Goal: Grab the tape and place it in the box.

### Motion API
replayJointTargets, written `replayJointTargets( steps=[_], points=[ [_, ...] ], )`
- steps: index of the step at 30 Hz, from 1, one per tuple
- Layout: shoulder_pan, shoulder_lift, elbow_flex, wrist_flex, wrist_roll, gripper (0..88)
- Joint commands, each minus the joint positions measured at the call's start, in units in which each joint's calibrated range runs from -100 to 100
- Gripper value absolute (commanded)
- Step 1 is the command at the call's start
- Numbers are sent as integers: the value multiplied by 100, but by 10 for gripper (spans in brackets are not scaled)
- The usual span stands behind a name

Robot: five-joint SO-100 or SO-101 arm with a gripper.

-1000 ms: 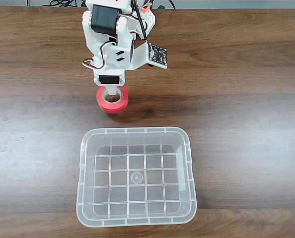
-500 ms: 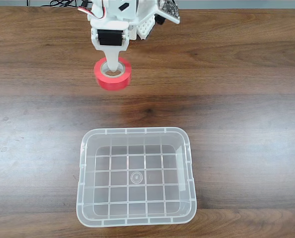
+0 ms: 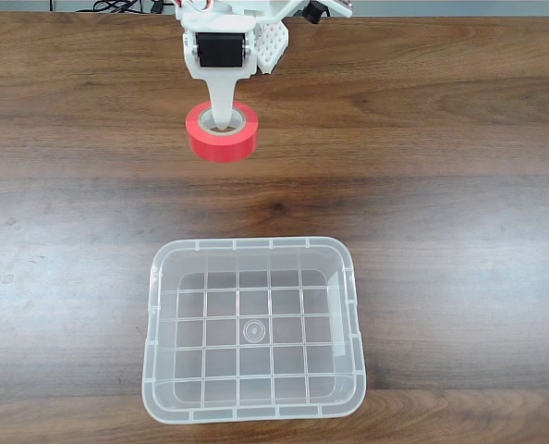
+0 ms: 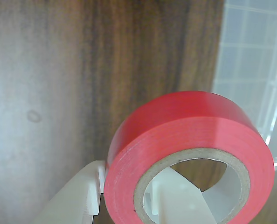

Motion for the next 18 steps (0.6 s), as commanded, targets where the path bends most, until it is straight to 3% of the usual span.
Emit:
replayJointTargets(
  steps=[1, 10, 18],
  points=[
    [-340, 79, -1002, -418, -71, 21],
    [-567, 2855, -3893, -838, -403, 21],
    [-574, 5518, -6670, -820, -361, 21]
  ],
)
